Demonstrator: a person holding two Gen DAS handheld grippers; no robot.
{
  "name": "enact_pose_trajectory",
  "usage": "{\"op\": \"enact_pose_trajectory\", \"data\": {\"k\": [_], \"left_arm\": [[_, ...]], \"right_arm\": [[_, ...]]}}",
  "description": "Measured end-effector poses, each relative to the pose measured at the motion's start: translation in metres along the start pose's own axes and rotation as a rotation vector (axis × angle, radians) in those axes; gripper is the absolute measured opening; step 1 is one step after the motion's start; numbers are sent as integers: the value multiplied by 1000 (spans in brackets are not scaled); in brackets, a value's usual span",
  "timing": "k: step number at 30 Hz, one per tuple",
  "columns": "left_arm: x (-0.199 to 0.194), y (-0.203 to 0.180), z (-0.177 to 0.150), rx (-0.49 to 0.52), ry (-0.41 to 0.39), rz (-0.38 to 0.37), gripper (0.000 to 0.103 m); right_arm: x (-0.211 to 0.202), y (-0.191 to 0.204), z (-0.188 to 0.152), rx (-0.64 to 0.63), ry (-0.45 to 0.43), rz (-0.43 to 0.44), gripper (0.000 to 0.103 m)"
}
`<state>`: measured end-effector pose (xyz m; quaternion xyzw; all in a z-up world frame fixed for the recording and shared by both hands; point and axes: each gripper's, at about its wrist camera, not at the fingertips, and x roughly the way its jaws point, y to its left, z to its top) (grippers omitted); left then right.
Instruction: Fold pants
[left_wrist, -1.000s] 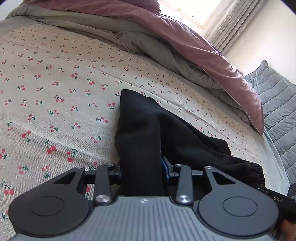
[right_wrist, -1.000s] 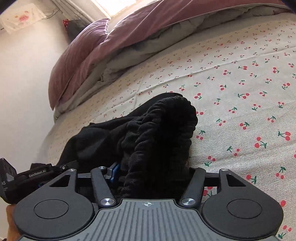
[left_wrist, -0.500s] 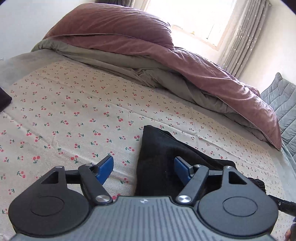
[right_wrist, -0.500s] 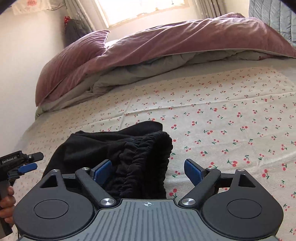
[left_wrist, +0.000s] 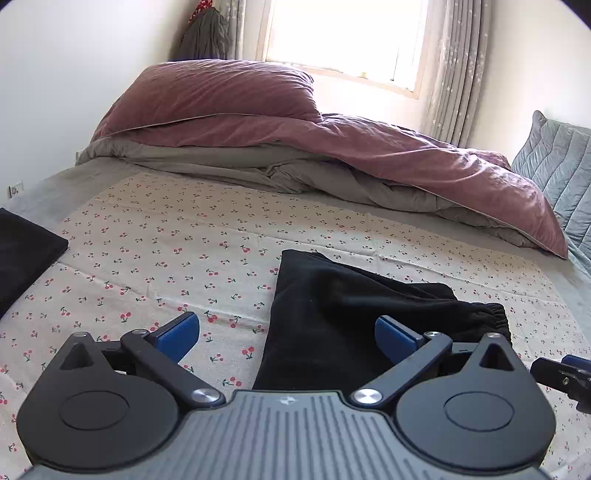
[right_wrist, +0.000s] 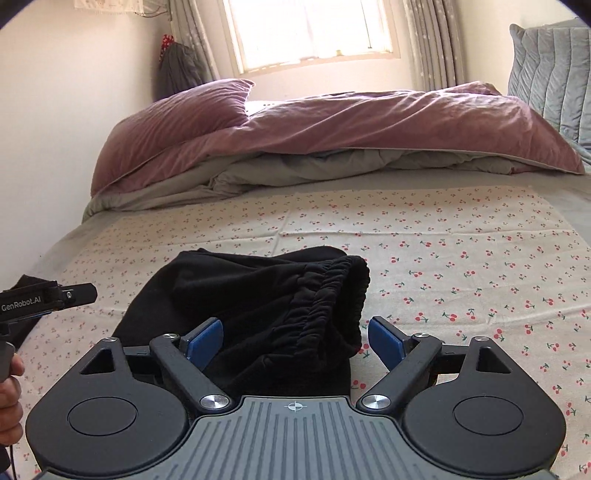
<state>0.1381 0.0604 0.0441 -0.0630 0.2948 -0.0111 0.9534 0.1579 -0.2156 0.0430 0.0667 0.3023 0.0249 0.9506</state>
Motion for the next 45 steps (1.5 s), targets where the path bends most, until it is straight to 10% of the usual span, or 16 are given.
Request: {"op": "enact_pose_trajectory", "data": {"k": [13, 45], "left_arm": [[-73, -9, -62, 62, 26, 57, 101], [-48, -17, -91, 154, 70, 91, 101]], "right_arm": [[-87, 48, -71, -27, 13, -75, 100], [-61, 48, -96, -23, 67, -185, 102]]}}
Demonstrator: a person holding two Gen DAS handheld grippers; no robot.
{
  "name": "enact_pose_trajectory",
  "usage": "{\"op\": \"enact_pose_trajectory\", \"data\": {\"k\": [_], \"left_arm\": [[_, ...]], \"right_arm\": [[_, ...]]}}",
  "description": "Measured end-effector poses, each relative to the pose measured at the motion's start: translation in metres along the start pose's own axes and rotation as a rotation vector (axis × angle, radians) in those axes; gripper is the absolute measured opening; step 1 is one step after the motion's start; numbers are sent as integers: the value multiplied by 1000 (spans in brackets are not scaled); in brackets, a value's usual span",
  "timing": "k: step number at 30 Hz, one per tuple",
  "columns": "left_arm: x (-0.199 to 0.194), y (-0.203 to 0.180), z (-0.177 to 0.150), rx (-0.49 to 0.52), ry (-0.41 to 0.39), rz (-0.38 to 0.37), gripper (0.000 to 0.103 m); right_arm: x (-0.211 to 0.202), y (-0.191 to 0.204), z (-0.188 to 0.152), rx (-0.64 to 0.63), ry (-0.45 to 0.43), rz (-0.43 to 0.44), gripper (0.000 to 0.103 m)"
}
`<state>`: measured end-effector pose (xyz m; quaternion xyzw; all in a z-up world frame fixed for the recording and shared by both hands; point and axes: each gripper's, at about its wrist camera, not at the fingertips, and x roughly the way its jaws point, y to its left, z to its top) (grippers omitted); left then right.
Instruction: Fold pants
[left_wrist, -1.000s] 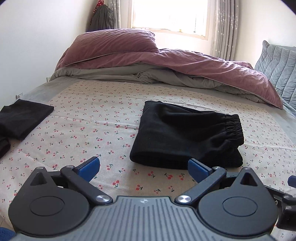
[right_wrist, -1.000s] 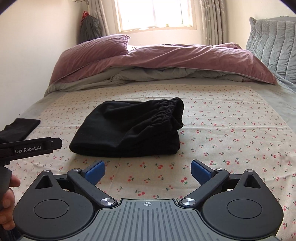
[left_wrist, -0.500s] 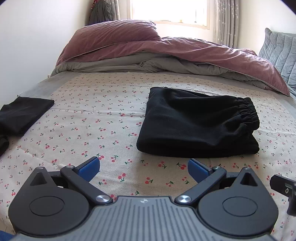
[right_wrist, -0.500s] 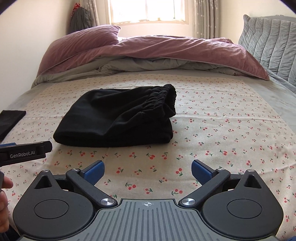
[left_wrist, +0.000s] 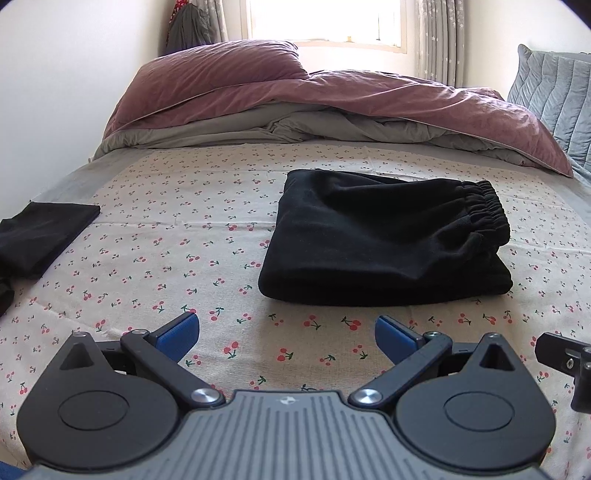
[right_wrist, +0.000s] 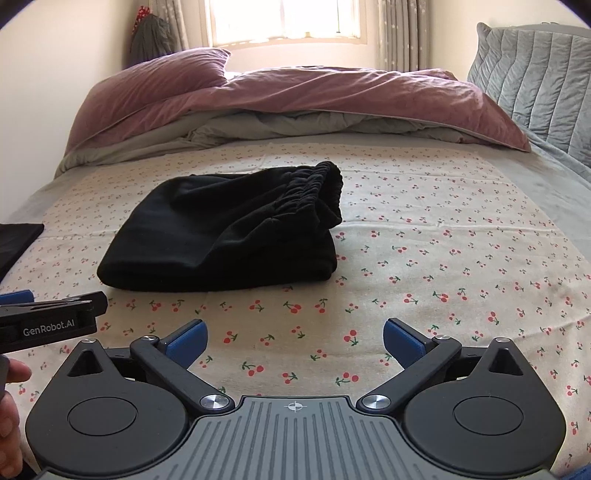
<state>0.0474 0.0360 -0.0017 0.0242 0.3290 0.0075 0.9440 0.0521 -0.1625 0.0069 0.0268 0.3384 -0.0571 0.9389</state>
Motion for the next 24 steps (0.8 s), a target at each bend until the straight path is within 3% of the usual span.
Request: {"op": "enact_pose_trajectory", "data": {"k": [24], "left_arm": [[-1, -2, 1, -6, -4, 2, 101]], "right_arm": [[4, -1, -2, 10, 9, 0, 102]]}}
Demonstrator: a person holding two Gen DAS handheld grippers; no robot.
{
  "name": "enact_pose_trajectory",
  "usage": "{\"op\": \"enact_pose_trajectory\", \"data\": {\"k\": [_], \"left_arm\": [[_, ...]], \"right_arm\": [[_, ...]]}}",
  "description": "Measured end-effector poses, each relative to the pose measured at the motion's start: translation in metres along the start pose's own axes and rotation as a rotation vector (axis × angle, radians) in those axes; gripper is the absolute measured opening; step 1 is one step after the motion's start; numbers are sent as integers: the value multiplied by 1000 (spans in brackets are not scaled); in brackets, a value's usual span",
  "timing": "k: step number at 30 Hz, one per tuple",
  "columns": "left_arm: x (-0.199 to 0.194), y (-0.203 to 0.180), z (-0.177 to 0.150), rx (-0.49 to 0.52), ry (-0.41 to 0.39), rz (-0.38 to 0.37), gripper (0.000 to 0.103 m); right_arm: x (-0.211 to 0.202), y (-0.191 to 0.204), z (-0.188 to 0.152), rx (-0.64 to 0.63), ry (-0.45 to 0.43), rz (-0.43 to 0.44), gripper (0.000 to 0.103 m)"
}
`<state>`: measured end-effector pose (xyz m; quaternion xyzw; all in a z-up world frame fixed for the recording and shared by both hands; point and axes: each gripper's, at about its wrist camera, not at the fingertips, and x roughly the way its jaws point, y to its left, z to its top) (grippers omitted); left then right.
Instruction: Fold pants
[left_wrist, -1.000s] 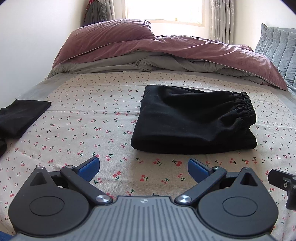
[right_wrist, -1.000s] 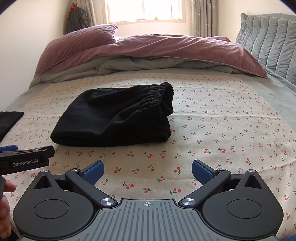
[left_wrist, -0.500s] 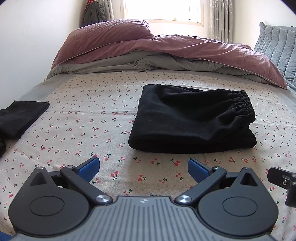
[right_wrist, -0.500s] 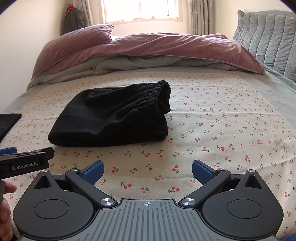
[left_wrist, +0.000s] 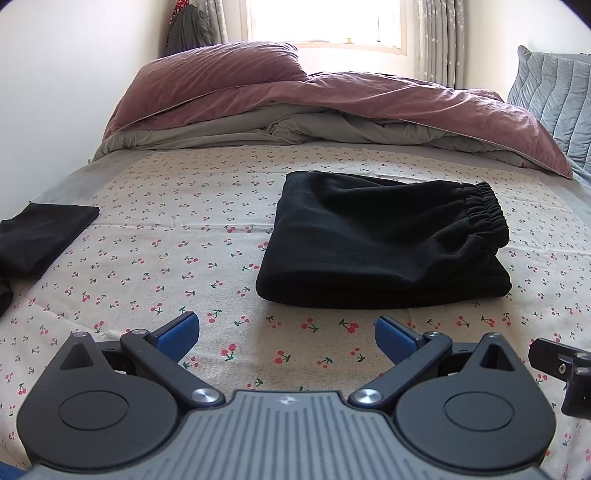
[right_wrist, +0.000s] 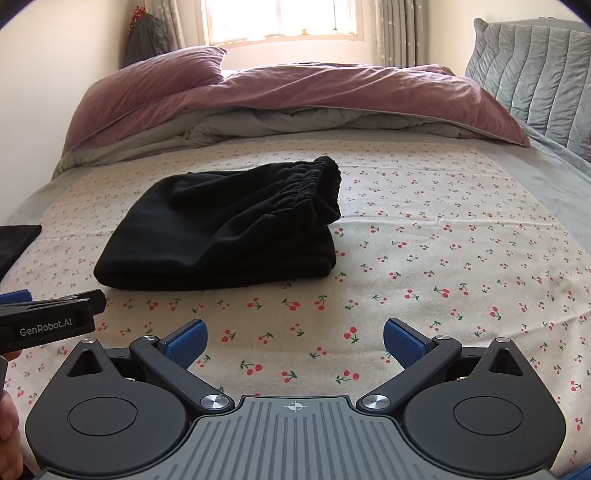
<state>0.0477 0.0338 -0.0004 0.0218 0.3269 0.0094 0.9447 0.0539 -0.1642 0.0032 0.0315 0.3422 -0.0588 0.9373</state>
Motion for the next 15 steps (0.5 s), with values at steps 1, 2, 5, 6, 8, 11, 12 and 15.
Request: {"op": "enact_pose_trajectory", "data": {"k": [1, 2, 5, 6, 8, 11, 12, 15], "left_arm": [[0, 0, 0, 1, 0, 1, 101], [0, 0, 0, 1, 1, 1, 101], [1, 0, 0, 0, 5, -5, 101], [1, 0, 0, 0, 6, -8, 101], [1, 1, 0, 0, 7, -12, 101], [1, 1, 1, -1, 7, -12, 101], [1, 1, 1, -1, 7, -12, 101], [0, 0, 1, -2, 7, -16, 101]], "right_arm": [[0, 0, 0, 0, 0, 0, 102], [0, 0, 0, 0, 0, 0, 102], [0, 0, 0, 0, 1, 1, 102], [0, 0, 0, 0, 0, 0, 102], [0, 0, 0, -1, 1, 0, 102], [0, 0, 0, -2, 1, -1, 102], [0, 0, 0, -2, 1, -1, 102], [0, 0, 0, -4, 1, -3, 102]]}}
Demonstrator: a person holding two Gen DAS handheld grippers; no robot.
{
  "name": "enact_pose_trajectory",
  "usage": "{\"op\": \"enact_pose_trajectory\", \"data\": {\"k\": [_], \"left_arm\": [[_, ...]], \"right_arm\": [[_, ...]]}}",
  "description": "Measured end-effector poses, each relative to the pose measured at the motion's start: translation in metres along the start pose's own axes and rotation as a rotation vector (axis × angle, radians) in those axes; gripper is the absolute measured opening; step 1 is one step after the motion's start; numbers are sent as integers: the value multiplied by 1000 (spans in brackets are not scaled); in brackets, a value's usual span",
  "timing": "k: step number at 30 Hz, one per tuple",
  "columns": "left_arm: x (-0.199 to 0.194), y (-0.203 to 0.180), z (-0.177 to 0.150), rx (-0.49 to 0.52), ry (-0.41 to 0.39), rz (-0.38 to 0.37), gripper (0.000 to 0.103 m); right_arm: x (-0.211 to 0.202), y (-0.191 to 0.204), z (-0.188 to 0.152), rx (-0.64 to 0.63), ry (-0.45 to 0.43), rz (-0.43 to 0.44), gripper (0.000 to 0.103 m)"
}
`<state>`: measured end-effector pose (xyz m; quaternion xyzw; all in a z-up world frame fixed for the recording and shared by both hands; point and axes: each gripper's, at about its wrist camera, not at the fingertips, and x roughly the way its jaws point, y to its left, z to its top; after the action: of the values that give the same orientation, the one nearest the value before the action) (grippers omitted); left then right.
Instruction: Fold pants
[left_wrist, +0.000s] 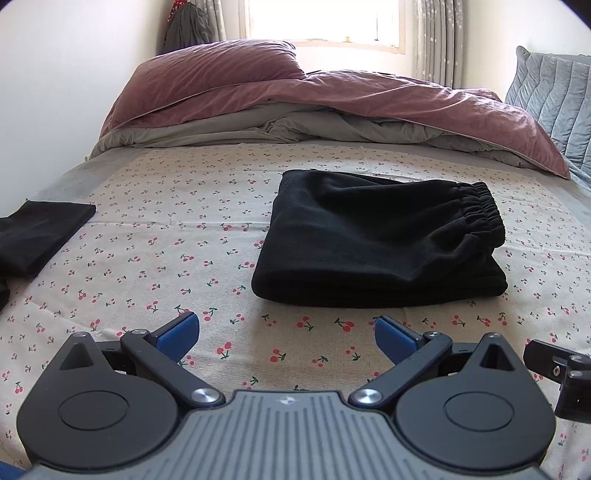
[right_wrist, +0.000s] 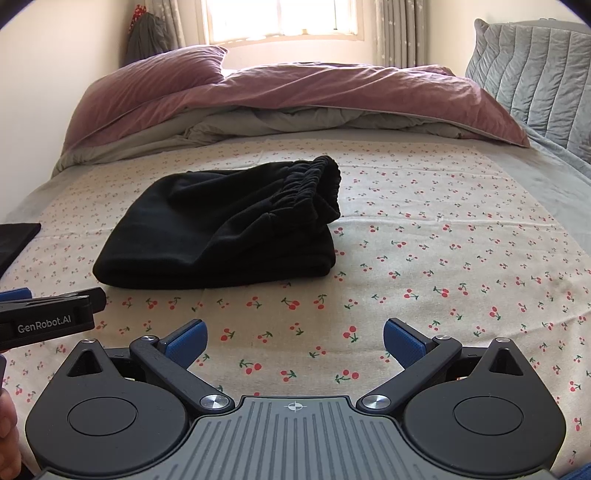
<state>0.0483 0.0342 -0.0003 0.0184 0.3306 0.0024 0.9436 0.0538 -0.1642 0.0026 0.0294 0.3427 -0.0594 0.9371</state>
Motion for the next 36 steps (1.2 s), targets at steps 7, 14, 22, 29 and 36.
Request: {"op": "enact_pose_trajectory", "data": {"k": [7, 14, 22, 29, 36], "left_arm": [[-1, 0, 0, -1, -3, 2, 101], [-1, -2, -1, 2, -3, -6, 101], [0, -3, -1, 3, 4, -14, 101], [0, -5, -2, 12, 0, -18, 101], [1, -7, -4, 24, 5, -16, 101]], "right_arm": [[0, 0, -1, -6, -2, -8, 102], [0, 0, 0, -11, -1, -13, 102], [2, 0, -1, -11, 7, -21, 102], [4, 0, -2, -4, 12, -23, 102], [5, 1, -3, -12, 14, -20, 103]]}}
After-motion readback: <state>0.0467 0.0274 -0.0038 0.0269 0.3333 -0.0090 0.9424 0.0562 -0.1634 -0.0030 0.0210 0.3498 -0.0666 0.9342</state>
